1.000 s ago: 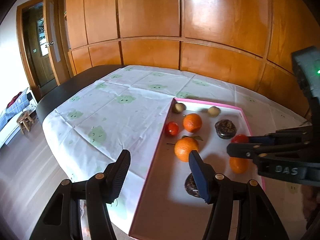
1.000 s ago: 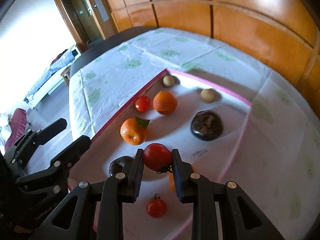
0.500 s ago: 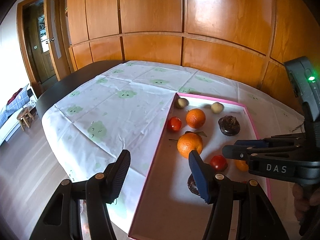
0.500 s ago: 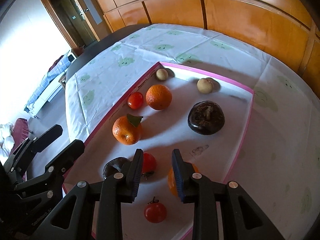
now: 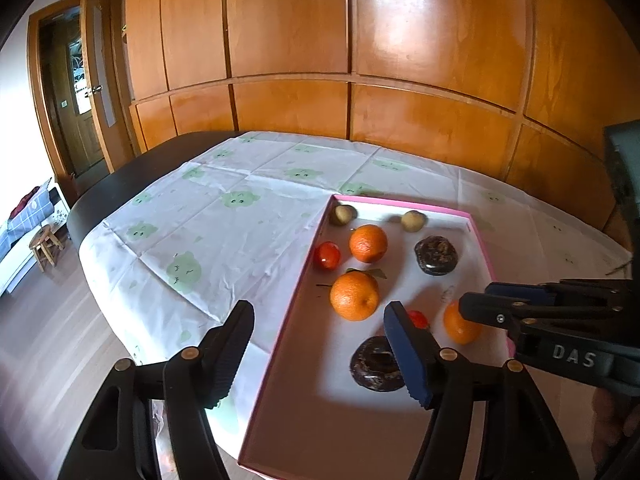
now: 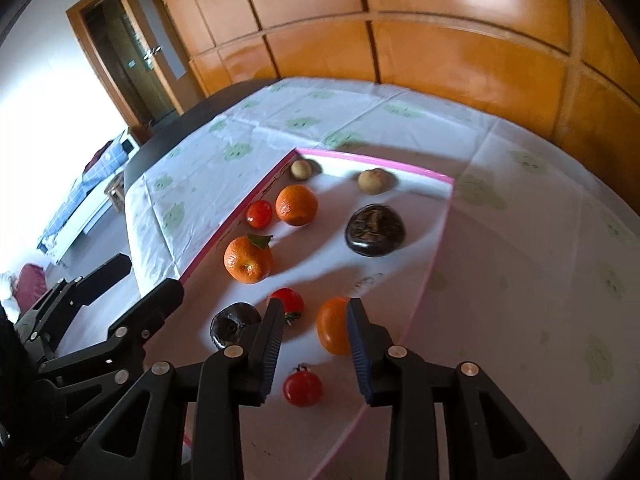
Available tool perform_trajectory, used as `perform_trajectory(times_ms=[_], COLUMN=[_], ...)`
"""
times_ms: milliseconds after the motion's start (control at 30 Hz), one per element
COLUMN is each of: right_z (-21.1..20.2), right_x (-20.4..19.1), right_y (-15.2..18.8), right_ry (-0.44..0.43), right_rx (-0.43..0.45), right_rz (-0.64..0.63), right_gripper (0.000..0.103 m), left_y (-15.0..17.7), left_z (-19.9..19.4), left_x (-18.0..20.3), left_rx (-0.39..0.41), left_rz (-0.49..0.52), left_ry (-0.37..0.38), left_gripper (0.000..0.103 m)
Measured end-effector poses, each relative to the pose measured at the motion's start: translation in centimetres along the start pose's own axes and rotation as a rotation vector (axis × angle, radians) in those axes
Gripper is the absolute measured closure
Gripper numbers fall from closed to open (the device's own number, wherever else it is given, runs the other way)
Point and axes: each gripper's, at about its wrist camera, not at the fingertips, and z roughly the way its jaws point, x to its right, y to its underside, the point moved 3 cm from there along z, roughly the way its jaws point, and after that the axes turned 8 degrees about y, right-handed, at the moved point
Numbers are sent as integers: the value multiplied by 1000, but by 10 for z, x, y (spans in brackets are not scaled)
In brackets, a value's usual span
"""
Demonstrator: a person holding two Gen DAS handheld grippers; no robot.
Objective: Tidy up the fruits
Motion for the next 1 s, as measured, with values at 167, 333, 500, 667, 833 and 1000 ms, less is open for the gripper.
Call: perform_trajectory(times_ms=[167,333,500,667,833,1000], right_z=[-21,-38,-50,-57,-62,-66], right_x=[10,20,27,31,27,26], right_y=[13,32,49,61,65,68], right_ry=[65,152,213,237,249,254], right_rx=[50,91,122,135,153,164], right_rz=[28,82,122,154,142,148], right_gripper=[69,68,68,68,68,68], left_y=[0,2,5,9,13,12], left_z=[-5,-11,-18,-27,-29,-32], left_x=[12,24,35,41,43,41], left_rx=[4,11,26,48,40,49], left_rz=[16,24,37,31,28,20], left_ry=[31,54,61,64,60,45], left_gripper=[30,21,14,5,1,0])
